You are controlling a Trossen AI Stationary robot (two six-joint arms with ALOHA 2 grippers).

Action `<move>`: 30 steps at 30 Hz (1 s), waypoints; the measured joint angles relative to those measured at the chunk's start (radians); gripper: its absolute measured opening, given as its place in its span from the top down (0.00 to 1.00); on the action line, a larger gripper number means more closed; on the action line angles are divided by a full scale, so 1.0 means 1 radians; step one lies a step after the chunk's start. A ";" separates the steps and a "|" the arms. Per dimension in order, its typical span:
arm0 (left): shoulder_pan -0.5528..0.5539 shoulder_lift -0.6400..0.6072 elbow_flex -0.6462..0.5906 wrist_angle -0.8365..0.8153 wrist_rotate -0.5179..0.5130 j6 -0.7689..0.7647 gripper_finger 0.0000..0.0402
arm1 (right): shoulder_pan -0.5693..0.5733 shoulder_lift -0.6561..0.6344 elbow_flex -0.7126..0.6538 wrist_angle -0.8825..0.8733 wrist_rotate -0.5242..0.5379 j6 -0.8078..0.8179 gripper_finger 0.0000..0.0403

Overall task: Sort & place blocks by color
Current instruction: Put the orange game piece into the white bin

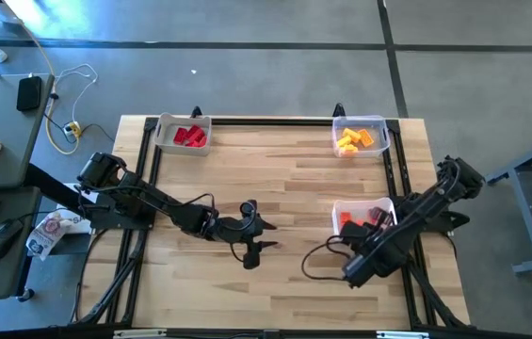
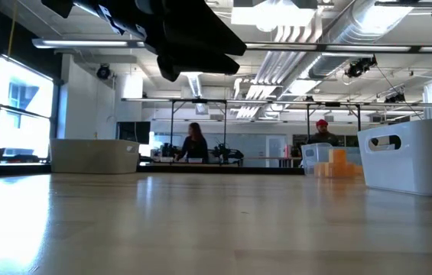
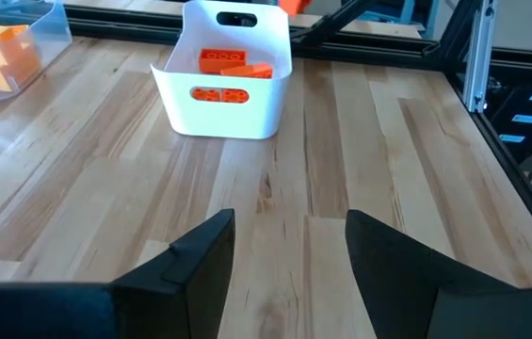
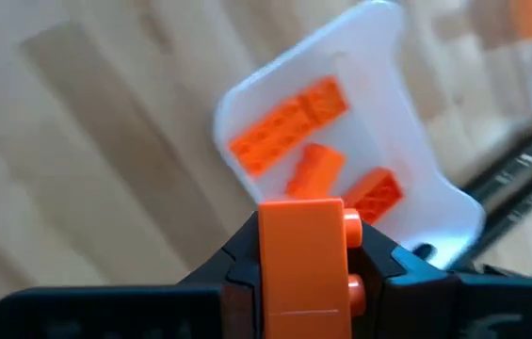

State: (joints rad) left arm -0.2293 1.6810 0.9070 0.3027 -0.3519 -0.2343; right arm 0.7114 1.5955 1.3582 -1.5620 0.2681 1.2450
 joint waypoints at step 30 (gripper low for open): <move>0.020 -0.184 0.000 -0.027 0.315 -0.109 0.53 | -0.087 0.000 -0.322 0.104 -0.039 0.108 0.69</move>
State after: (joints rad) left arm -0.2091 1.4971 0.9069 0.2753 -0.0370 -0.3436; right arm 0.6248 1.5955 1.0359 -1.4576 0.2295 1.3529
